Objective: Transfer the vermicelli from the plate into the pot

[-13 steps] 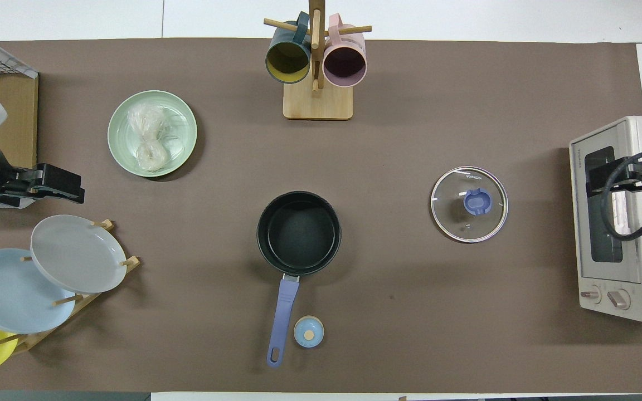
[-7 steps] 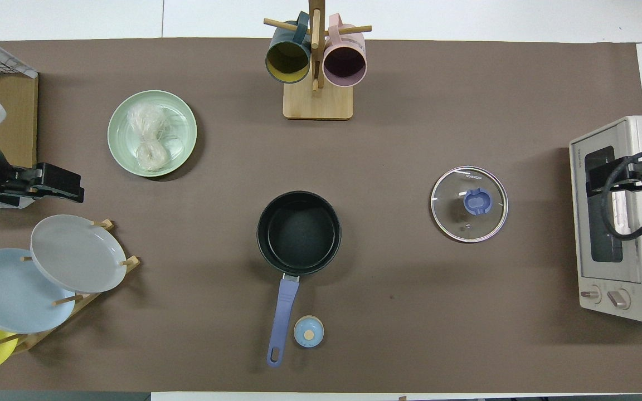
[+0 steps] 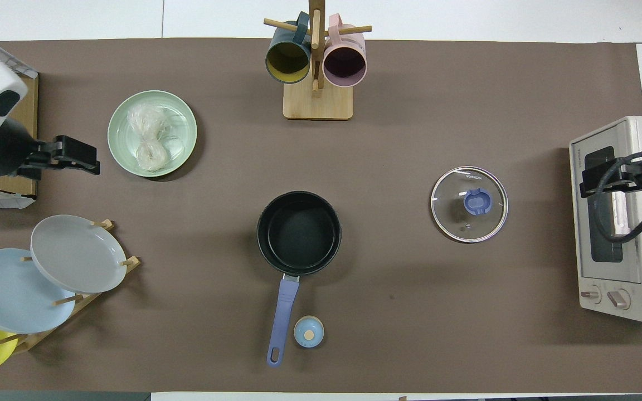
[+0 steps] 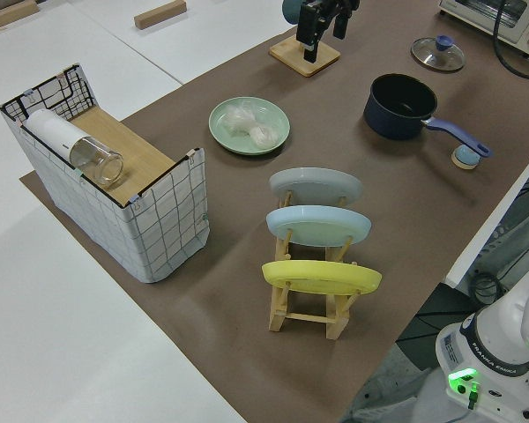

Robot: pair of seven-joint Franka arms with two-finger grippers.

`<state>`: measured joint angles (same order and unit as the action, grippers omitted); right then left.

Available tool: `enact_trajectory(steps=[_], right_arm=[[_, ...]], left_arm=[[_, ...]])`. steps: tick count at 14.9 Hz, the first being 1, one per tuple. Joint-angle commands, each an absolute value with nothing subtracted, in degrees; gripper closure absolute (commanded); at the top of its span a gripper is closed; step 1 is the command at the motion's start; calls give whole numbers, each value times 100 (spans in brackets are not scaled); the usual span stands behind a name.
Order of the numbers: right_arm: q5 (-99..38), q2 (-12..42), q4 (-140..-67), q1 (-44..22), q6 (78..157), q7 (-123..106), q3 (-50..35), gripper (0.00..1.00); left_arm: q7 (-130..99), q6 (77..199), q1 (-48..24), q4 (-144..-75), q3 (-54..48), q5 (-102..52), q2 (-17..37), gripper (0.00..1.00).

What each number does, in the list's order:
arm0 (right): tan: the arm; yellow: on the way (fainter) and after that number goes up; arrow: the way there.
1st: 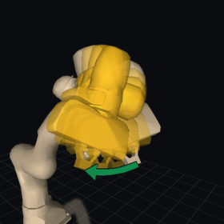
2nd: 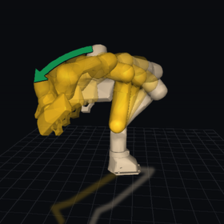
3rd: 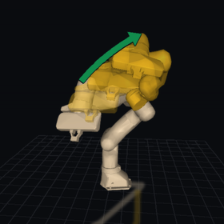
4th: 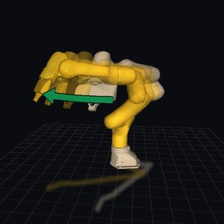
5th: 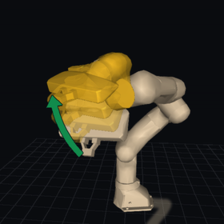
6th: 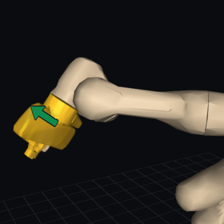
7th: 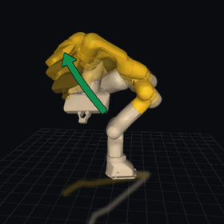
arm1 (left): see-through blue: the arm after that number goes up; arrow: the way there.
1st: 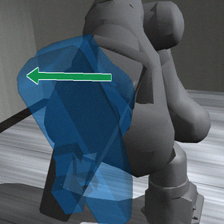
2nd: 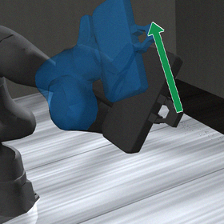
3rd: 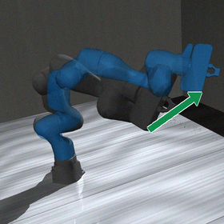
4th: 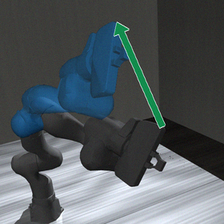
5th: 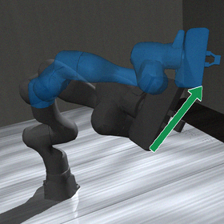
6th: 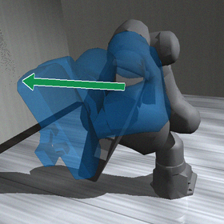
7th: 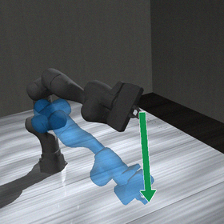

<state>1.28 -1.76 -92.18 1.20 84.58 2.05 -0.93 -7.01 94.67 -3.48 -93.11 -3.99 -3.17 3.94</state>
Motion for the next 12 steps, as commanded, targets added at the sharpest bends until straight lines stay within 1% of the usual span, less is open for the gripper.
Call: enact_trajectory(steps=[1,3,4,6,8,9,11,12], right_arm=[[18,-299,-9395,115,8560,37,-149,0],[-87,-334,-9544,-122,9085,-9,-202,0],[-131,-282,-9684,-140,9262,-9,-202,0],[-228,-1,-9965,-376,9753,61,-202,0],[-229,297,-10255,-457,10316,114,-202,0],[-229,421,-10492,-466,10719,140,-202,0],[-228,606,-10940,-466,11300,114,-202,0],[-229,615,-11212,-535,11720,132,-202,0]], left_arm=[[-765,10349,-316,-8859,-396,-369,1676,0],[-773,11080,-316,-8868,-396,-299,2151,0],[-773,11205,-334,-8868,-396,-238,2380,0],[-773,11686,-369,-8798,-396,-36,2837,0],[-773,12188,-378,-8807,-396,78,3075,0],[-773,12356,-387,-8859,-396,114,3128,0],[-765,12568,-387,-9008,-396,132,3147,0],[-712,12577,-404,-9035,-396,262,3155,0]])
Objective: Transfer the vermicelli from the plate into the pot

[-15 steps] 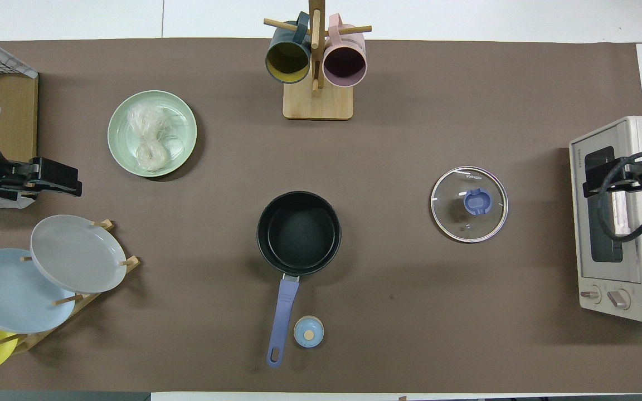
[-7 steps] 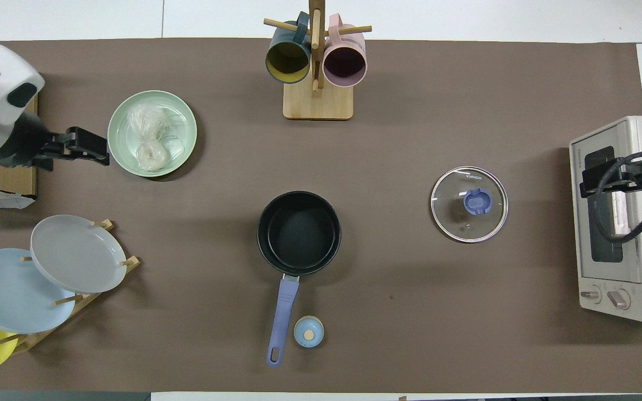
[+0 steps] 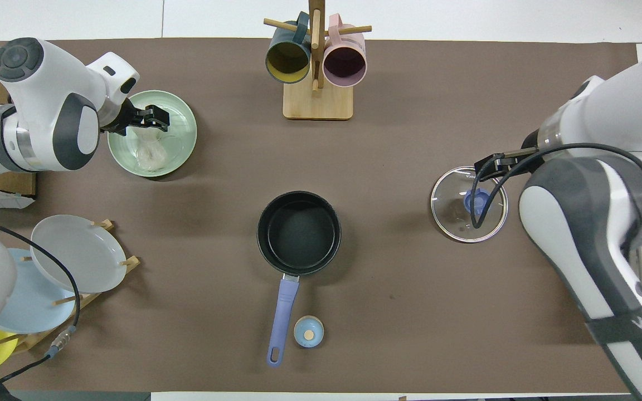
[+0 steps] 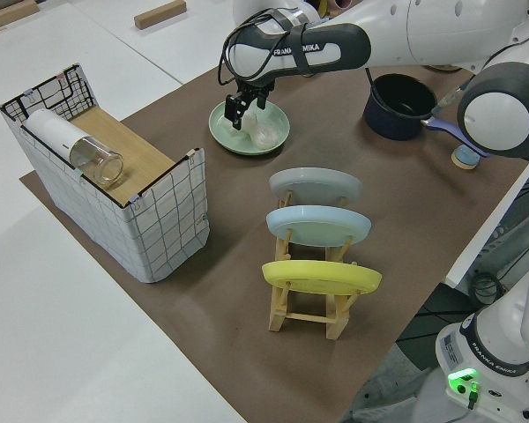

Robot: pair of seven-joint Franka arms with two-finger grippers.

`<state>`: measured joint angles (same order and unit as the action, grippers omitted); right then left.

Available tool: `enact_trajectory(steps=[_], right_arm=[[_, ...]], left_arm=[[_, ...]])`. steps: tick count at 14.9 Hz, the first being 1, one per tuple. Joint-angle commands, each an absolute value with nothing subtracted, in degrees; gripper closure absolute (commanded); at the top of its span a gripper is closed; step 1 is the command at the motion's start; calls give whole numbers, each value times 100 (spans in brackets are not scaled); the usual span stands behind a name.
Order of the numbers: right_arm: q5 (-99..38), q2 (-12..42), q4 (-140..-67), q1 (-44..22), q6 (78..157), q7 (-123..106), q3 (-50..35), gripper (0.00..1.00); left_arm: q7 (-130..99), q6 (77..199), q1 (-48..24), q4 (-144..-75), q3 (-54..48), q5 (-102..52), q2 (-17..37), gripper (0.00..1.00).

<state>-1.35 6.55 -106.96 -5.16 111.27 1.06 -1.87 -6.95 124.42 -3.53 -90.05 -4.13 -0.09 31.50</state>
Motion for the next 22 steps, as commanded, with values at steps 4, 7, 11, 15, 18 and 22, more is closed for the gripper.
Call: enact_trajectory(steps=[4,7,11,15,18,22], right_arm=[[-211,747,-11776,-606,12479,123,-202,0],[-211,817,-11873,-580,12577,-69,-202,0],[-202,730,-12295,-519,12937,-308,-193,0],[-202,642,-12595,-510,13263,-510,-193,0],[-202,633,-12621,-510,13280,-623,-193,0],[-202,668,-12647,-484,13289,-711,-193,2]], left_arm=[[-651,12524,-466,-9158,-413,554,3120,100],[-650,12244,-510,-8992,-422,519,3103,100],[-755,10254,-553,-7852,-448,-392,2823,100],[-2281,8746,-930,-7453,-675,-895,1901,100],[-3381,8640,-1492,-7637,-870,-1142,1302,100],[-4077,9453,-2511,-9179,-879,-1169,556,100]])
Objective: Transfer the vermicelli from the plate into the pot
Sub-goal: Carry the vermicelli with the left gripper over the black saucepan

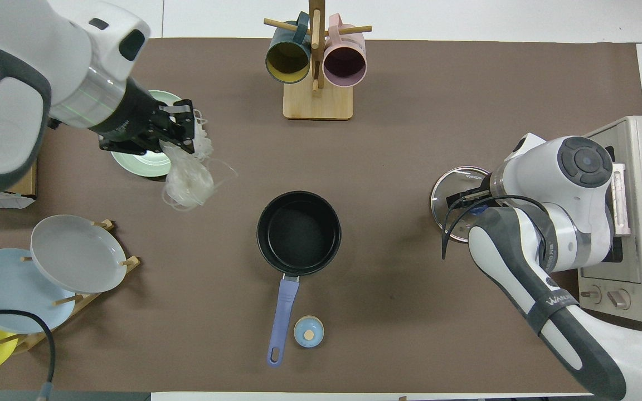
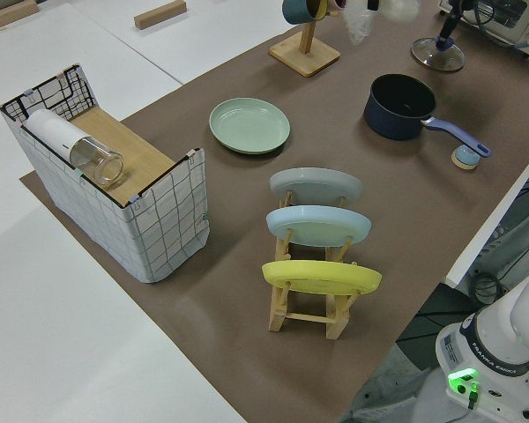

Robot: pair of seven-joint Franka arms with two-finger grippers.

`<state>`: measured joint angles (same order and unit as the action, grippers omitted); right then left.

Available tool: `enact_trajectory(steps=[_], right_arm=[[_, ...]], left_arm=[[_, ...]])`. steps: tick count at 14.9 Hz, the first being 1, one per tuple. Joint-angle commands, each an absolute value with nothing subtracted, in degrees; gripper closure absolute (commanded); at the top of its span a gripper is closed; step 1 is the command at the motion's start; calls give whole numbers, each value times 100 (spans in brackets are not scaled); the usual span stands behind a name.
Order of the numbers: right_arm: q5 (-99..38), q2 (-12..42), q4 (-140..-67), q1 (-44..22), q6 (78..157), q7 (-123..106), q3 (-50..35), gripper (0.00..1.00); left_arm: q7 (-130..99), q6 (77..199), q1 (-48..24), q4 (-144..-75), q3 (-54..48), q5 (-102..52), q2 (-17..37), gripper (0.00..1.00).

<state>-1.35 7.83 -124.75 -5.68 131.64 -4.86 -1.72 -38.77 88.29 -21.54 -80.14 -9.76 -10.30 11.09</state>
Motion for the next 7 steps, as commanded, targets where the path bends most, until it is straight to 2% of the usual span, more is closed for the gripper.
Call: enact_trajectory(steps=[1,2,4,7], right_arm=[[-202,668,-12647,-449,13289,-799,-193,6],[-202,668,-12647,-440,13280,-817,-193,10],[-202,668,-12656,-431,13272,-861,-193,18],[-202,668,-12656,-431,13254,-932,-193,27]], left_arm=[[-4183,9927,-2722,-9724,-879,-1160,415,100],[-4279,10393,-2951,-10199,-879,-1160,370,100],[-4333,11080,-3155,-10729,-879,-1160,448,100],[-4307,11714,-3217,-10968,-870,-1151,747,100]])
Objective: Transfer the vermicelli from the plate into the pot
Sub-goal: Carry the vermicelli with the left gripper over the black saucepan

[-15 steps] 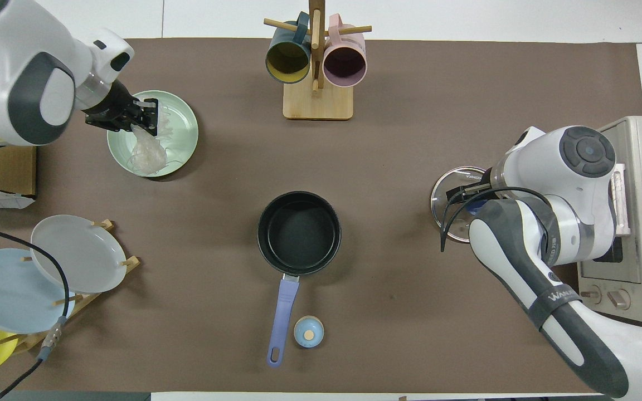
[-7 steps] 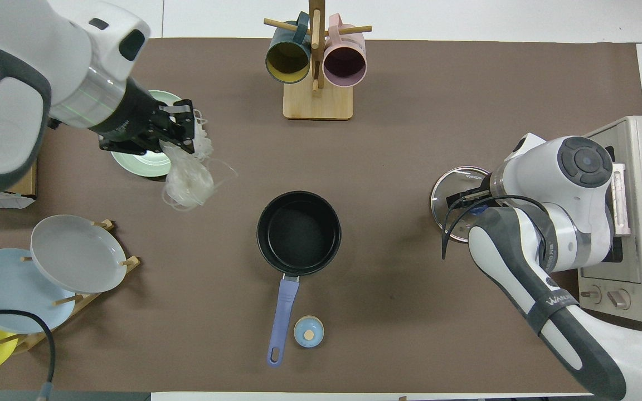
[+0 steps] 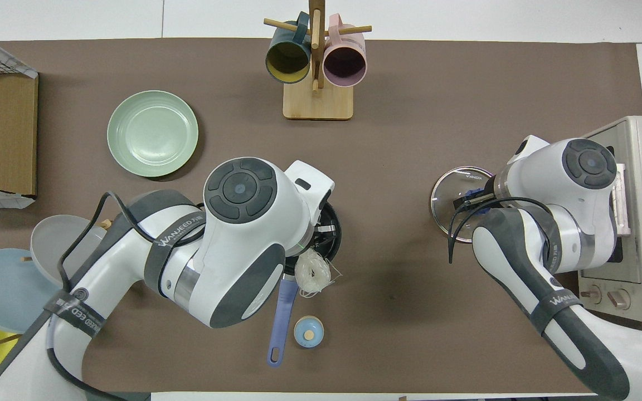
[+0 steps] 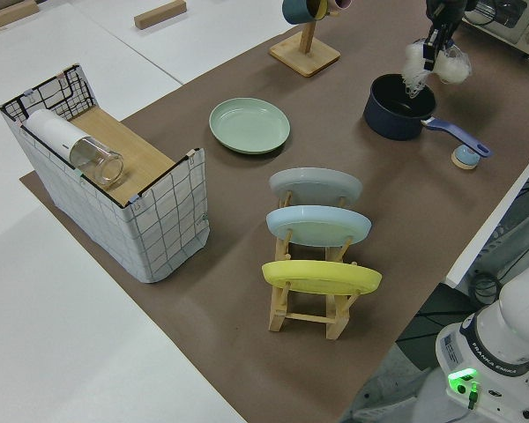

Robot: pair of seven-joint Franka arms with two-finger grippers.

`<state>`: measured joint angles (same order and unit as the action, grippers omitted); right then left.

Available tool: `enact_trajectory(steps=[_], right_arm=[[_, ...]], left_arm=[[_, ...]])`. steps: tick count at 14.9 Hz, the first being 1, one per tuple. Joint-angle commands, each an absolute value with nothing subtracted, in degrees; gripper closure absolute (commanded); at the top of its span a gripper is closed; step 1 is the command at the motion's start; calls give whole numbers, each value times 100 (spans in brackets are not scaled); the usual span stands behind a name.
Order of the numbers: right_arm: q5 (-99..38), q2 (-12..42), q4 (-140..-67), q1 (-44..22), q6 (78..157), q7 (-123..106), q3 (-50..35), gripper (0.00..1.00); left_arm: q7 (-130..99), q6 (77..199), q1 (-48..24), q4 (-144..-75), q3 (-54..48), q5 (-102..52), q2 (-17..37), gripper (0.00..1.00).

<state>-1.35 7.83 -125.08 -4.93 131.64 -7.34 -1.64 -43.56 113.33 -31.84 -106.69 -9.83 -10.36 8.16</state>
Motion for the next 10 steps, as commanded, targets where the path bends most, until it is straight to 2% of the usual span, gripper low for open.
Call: enact_trajectory(steps=[1,3,7,9,10], right_arm=[[-202,668,-12656,-431,13245,-932,-193,27],[-202,668,-12639,-431,13202,-923,-193,36],[-202,668,-12595,-457,13131,-932,-193,64],[-202,720,-12350,-518,12843,-897,-193,71],[-202,756,-12166,-553,12615,-870,-193,71]], left_arm=[[-4254,11890,-3217,-11091,-870,-1151,756,100],[-4245,12276,-3225,-11223,-870,-1143,948,100],[-4228,12708,-3261,-11338,-861,-1108,1230,100],[-4219,12910,-3261,-11338,-861,-1090,1379,100],[-4201,12963,-3261,-11329,-861,-1072,1423,100]])
